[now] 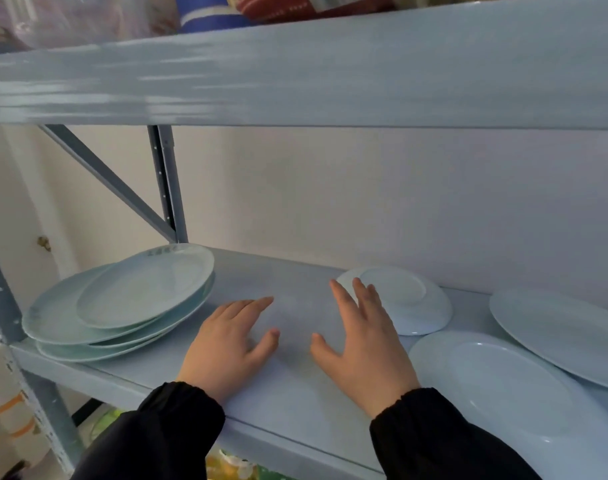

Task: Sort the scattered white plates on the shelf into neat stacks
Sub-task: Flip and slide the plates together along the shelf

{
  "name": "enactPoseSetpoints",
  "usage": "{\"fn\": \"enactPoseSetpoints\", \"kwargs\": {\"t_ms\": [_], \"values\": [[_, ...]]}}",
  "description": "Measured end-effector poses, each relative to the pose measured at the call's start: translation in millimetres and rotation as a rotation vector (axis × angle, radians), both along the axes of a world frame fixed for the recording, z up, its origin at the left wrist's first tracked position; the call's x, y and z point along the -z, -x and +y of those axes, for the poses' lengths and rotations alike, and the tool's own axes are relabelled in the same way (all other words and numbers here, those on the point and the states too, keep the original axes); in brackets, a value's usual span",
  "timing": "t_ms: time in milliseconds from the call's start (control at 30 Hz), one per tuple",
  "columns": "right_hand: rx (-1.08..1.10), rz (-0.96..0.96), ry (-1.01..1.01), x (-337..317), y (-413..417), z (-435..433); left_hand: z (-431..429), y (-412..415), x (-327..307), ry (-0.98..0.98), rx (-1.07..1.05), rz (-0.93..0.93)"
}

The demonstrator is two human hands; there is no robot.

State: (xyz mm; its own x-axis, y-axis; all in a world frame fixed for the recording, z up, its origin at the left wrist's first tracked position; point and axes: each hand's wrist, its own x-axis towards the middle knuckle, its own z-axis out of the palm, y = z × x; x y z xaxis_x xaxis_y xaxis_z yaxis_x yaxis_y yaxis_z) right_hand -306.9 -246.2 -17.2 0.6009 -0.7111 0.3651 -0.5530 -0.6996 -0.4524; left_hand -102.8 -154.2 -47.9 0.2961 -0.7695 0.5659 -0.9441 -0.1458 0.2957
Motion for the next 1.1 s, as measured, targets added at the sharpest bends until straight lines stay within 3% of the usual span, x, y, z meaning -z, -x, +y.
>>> {"fn": "enactPoseSetpoints", "kwargs": {"t_ms": [367,700,933,1100], "values": [[0.274,0.221,0.054,1,-9,-4,-3,0,6,0.036,0.082,-0.025],[0.447,0.391,-0.065,17,-28,-38,-3,0,6,0.033,0.101,0.028],[0.239,0.331,0.055,8,-41,-2,-4,-3,4,0.106,0.108,0.04],[0.163,0.257,0.0,3,-32,38,10,-5,-2,0.084,0.179,0.032]]}}
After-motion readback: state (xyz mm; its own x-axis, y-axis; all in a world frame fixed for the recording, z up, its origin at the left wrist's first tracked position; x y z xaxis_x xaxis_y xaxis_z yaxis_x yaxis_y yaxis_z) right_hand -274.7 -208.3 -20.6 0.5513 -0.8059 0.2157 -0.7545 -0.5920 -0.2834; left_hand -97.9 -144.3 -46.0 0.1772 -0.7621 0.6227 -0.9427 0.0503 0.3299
